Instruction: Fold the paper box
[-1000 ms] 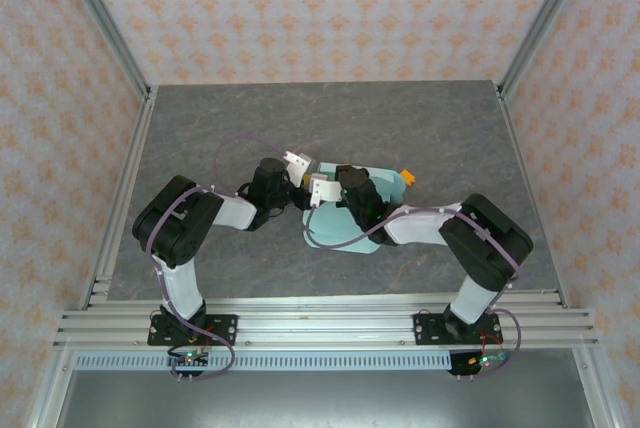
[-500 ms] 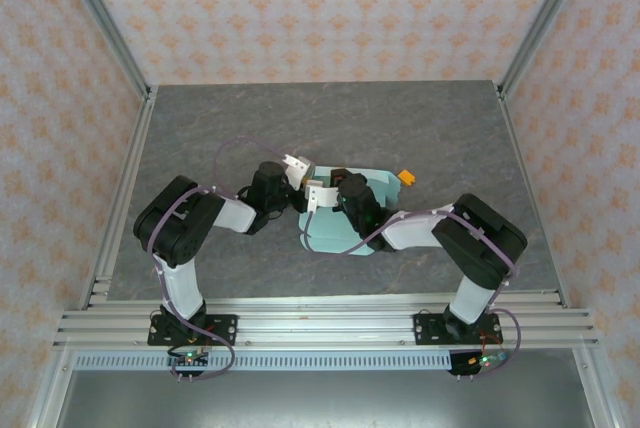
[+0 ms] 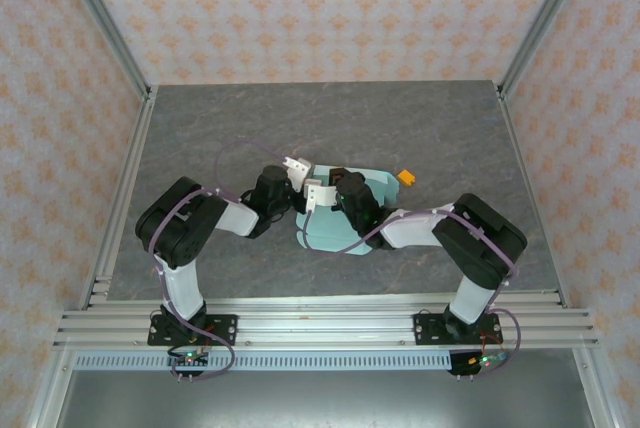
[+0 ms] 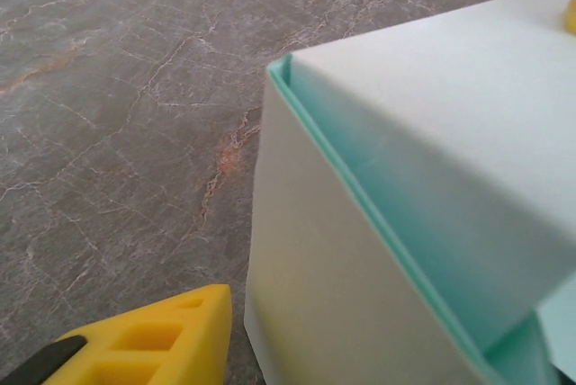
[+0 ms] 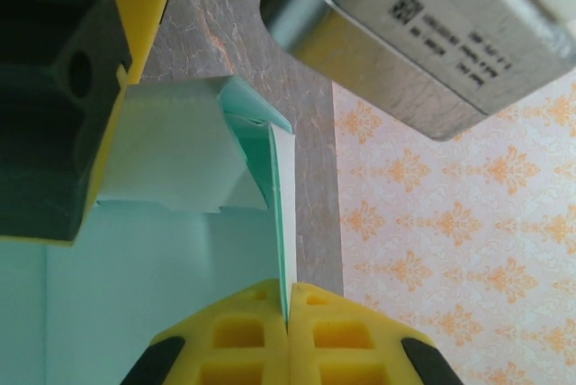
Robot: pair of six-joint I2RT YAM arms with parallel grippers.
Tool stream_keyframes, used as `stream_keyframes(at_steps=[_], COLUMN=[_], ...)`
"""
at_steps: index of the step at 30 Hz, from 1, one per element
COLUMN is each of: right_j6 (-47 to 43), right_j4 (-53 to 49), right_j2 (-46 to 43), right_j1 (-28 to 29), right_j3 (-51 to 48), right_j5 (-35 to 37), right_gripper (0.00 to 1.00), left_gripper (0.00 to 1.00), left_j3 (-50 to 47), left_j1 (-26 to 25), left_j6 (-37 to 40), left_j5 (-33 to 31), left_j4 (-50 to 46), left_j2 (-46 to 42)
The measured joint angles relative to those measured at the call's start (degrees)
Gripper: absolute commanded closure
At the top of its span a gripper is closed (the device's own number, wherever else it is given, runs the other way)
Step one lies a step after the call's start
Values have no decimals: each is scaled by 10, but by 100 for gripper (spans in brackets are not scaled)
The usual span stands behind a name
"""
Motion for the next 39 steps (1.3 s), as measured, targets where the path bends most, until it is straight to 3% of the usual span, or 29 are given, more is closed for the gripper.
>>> stream_keyframes(at_steps=[12, 20, 33, 39], right_j6=[41, 65, 91, 109], right_j4=[-29, -34, -48, -55], right_j2=[0, 0, 0, 0], right_j1=[0, 2, 3, 2], right_j3=[18, 25, 35, 36], right_j5=[-6, -21, -25, -26], right_gripper=[100, 100, 100, 100], left_gripper=[74, 85, 99, 100], left_j3=[2, 15, 25, 34], left_j1=[-29, -34, -40, -45], left_j6=[-67, -106, -110, -117], left_j5=[-116, -146, -178, -196], left_j4=[2, 1, -21, -39], left_j2=[1, 10, 10, 10])
